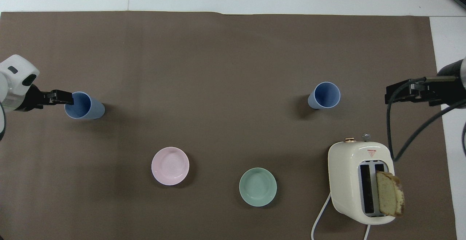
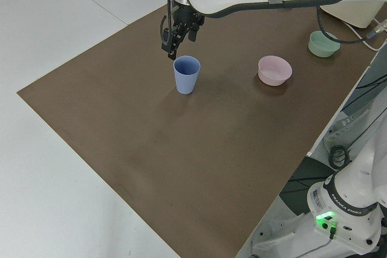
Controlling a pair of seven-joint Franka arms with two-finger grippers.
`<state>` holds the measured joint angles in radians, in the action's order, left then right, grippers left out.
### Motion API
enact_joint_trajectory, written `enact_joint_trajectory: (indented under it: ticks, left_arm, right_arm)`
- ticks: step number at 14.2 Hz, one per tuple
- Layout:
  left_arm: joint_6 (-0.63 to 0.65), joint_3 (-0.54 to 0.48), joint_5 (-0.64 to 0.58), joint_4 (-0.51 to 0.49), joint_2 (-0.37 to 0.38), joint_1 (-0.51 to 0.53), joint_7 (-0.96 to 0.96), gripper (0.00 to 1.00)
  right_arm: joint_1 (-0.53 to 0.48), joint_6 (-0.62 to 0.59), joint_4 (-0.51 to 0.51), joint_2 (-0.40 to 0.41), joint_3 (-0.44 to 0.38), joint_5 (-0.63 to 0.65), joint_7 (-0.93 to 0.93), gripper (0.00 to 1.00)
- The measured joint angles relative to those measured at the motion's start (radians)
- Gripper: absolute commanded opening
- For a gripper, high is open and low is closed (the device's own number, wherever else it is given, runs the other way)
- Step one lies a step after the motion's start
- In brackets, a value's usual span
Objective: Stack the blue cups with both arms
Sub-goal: 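Reach the left gripper to the blue cup nearest it and grasp it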
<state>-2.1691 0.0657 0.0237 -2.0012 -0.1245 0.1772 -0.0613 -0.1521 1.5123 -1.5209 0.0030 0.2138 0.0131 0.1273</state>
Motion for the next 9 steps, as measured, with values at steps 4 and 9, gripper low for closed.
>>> enact_joint_trajectory:
  ticks: [4, 9]
  left_arm:
    - [-0.051, 0.008, 0.000, -0.035, -0.022, -0.001, 0.020, 0.81]
    - [-0.053, 0.013, 0.000, -0.035, -0.022, -0.001, 0.042, 0.00]
  right_arm:
    - [0.000, 0.000, 0.000, 0.000, 0.000, 0.000, 0.000, 1.00]
    - [0.000, 0.000, 0.000, 0.000, 0.000, 0.000, 0.000, 1.00]
